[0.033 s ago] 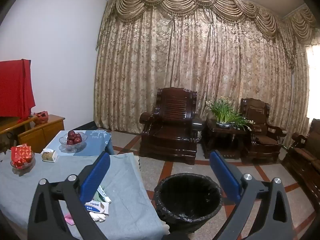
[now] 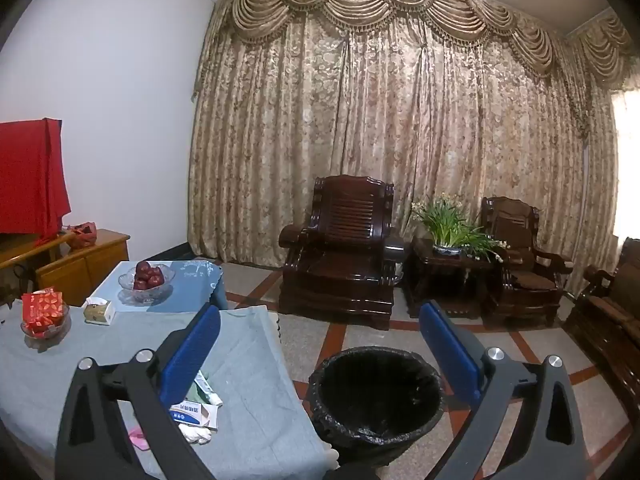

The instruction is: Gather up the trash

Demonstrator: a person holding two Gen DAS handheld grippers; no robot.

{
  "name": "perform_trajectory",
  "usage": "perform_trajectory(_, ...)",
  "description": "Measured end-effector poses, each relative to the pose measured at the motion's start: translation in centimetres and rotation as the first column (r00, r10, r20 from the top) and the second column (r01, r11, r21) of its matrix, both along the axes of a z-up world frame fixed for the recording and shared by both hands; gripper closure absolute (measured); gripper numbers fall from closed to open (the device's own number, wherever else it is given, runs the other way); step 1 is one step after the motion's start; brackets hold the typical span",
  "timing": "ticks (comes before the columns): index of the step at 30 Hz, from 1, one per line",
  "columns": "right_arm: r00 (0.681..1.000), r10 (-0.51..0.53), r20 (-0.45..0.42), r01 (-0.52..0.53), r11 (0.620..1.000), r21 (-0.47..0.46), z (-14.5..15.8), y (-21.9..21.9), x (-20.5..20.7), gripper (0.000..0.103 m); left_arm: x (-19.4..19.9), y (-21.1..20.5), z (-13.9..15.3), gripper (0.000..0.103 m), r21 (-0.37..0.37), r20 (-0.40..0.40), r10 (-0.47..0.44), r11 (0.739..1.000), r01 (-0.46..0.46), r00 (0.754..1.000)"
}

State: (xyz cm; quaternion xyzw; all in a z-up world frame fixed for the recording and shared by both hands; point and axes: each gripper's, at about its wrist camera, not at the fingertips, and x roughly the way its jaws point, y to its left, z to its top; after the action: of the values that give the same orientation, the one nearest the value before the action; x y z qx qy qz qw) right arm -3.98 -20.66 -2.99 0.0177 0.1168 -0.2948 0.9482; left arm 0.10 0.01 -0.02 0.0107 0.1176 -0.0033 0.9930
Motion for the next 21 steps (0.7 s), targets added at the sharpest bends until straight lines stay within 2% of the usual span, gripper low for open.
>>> perform_trajectory(21,1.000,-0.001,0.011,0.001,1.000,-0.010,0.0,0.0,-0.1,0.006,-0.3,0.0,0.9,0.005,-0.012,0.006,0.008,1.000,-0.007,1.000)
